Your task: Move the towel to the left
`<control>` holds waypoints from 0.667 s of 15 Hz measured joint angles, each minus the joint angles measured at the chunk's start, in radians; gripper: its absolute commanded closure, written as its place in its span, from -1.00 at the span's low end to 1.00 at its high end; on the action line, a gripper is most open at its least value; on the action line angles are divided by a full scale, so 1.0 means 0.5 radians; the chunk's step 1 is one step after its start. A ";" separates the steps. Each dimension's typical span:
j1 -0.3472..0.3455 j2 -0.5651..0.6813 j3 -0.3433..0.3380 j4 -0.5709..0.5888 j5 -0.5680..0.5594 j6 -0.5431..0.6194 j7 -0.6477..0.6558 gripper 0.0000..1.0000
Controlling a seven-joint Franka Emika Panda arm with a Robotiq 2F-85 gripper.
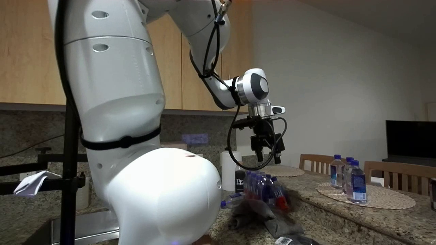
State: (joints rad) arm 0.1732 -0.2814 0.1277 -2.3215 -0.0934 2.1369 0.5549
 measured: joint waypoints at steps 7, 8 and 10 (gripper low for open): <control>-0.035 -0.009 0.000 0.000 0.085 0.000 -0.064 -1.00; -0.039 -0.008 0.004 0.000 0.085 0.000 -0.064 -1.00; -0.052 -0.007 0.018 0.001 0.085 0.000 -0.064 -1.00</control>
State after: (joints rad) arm 0.1474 -0.2850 0.1368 -2.3212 -0.0508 2.1369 0.5231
